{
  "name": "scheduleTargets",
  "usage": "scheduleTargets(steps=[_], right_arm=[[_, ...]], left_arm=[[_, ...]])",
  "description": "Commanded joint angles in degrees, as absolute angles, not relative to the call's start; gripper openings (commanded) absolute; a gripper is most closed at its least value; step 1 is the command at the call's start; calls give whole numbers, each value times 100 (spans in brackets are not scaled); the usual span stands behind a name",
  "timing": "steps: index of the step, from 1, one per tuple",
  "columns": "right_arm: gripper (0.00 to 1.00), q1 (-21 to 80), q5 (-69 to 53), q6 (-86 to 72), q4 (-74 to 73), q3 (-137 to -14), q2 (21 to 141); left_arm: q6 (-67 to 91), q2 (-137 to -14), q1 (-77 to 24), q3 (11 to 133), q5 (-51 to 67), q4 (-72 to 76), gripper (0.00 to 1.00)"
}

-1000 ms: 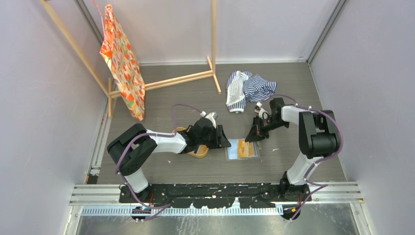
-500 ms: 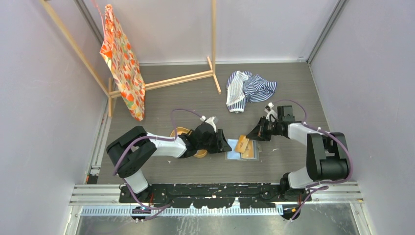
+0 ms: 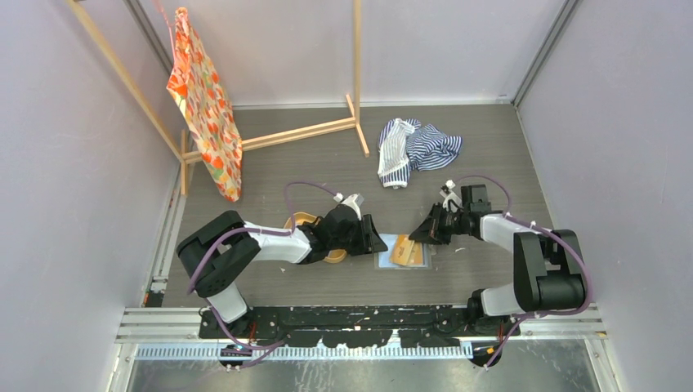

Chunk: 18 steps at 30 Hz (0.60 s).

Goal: Put the credit cards into the card holder
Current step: Insert the credit card into the card holder.

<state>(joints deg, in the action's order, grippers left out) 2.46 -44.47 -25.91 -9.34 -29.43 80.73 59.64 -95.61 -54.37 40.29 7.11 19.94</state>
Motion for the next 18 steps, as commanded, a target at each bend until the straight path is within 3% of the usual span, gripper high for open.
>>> scheduleTargets(steps=[1,12,18], right_arm=[[15,436,-4457,-2686,-680,-2873,8057],[34,616,-4452,-2322,-1190,-3310,7979],[36,616,-4458,-2255,-1486,-3364,7829]], left_arm=[[5976,-9361,-5467,3991,666,2259,46],[5964,-9360,-5467,3981,654,2265,46],[5966,-9306,-5467,3942,641,2268,46]])
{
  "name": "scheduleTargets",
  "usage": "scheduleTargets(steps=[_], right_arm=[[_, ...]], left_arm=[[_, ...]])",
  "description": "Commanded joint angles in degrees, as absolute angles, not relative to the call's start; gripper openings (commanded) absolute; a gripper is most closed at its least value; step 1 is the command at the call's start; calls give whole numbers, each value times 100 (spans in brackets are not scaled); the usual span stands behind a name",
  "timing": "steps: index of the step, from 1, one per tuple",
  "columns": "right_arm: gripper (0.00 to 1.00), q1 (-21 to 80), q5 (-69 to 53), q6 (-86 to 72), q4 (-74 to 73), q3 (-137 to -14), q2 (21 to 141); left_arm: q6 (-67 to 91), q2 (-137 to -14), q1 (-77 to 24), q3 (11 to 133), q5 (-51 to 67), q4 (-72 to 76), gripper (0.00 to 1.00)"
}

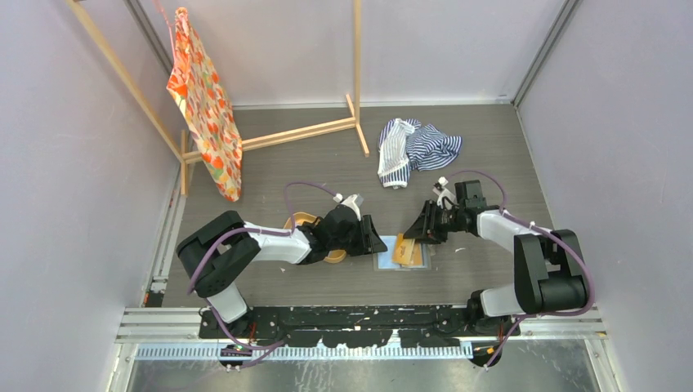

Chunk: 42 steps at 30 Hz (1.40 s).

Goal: Put the credit cards into the card holder
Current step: Insert the credit card into the card holder.

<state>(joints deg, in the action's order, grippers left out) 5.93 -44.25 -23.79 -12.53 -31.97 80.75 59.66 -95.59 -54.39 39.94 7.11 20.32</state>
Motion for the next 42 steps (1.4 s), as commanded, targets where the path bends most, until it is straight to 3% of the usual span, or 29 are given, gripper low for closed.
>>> scheduleTargets(steps=[1,5,13,16,42], right_arm=[[36,615,-4483,-2304,-1493,-3359,7811],[33,620,-4475,-2466,-1520,-3317,7814],[12,626,-4354,-2372,-1601,-3431,8051],[8,646,-4306,-2350,-1658,-3457,8134],[8,744,-5071,-2039,-1872,-3747,8874]], left_arm=[[5960,-9293,-5467,3934,628,2268,46],[5963,-9257,-5467,3909,606,2268,46],[5960,-9301,-5474,3929,649,2283,46],[5967,-9303,-5476,3920,669,2285,46],[5935,-9615,-5476,4142,822,2129,45]])
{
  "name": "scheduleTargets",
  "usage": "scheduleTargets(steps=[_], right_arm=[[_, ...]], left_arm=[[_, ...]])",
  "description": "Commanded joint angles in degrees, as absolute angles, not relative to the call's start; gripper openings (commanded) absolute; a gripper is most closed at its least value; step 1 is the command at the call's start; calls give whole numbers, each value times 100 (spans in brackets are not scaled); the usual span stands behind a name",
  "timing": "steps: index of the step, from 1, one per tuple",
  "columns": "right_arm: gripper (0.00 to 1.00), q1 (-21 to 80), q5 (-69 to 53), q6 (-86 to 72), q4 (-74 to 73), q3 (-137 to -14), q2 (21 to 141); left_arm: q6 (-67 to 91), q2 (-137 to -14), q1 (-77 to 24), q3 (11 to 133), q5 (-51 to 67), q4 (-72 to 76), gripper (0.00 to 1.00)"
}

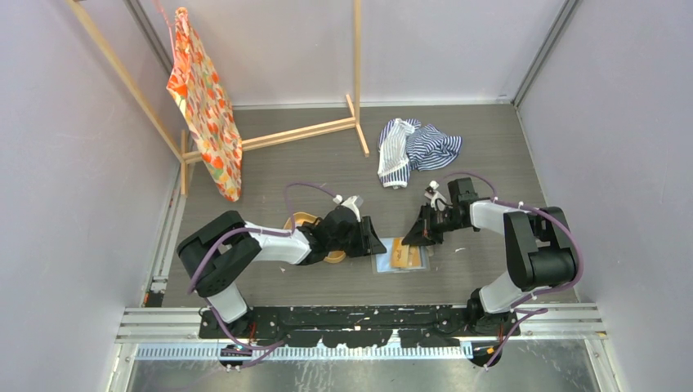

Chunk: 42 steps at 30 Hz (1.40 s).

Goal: Put the credit cards into the card holder
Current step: Insert the credit card into the card holder.

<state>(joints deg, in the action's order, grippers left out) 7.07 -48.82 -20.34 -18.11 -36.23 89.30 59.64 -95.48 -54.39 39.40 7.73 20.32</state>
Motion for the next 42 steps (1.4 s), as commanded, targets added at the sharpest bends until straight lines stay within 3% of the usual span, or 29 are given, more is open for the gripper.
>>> scheduleTargets(steps=[1,6,11,42], right_arm=[[9,739,-5079,-2061,-1872,-3746,8870],[11,739,-4982,-2204,-1905,-3679,8803],[19,743,-4805,-2287,-1956,-3614,8685],[11,824,-4677,-2378,-2022,-3627,8820]], left_arm=[[5923,-9609,-5476,4167,796,2061,45],[5841,-9547,-5476,4223,716,1941,44],[5738,-9492,-5476,4363,680,1803,39],[5393,-9144,-5537,4658,119,1183,31]])
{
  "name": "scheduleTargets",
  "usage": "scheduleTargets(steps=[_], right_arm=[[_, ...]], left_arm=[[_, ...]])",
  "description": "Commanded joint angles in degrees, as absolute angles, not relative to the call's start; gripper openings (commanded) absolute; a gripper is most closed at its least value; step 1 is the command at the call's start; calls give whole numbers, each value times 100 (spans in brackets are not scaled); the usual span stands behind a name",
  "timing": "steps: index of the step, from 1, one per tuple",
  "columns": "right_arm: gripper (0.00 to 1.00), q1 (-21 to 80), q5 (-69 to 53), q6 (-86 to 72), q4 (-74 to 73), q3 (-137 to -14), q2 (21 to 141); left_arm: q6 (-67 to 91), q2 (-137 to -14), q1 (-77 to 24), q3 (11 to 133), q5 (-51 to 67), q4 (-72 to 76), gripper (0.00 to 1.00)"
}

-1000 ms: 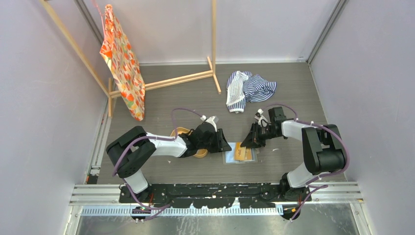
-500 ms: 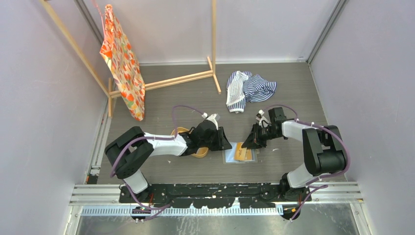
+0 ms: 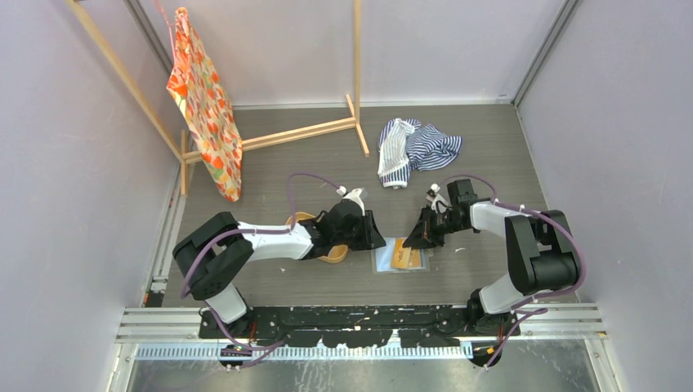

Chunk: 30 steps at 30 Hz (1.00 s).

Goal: Put the credit cards into the card holder
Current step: Insert the credit card into the card holder.

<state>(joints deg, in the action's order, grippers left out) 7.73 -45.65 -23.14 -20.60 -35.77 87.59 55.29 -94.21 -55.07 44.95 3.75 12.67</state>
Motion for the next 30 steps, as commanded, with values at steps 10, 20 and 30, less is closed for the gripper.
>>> scheduleTargets(steps=[10,20,30], right_arm=[[11,829,-4750,-2305,-2009,-3701,9011],[12,832,-4839,-2050,-2205,-3924,9194],[13,841,-4882,-1988,-2346,-4010,9282]], left_arm=[[5308,-9276,-5537,4773,437,1412,32],[5470,-9835,-5546,4878,665,1377,30],[5411,-10061,-5411,4860,266,938,26]])
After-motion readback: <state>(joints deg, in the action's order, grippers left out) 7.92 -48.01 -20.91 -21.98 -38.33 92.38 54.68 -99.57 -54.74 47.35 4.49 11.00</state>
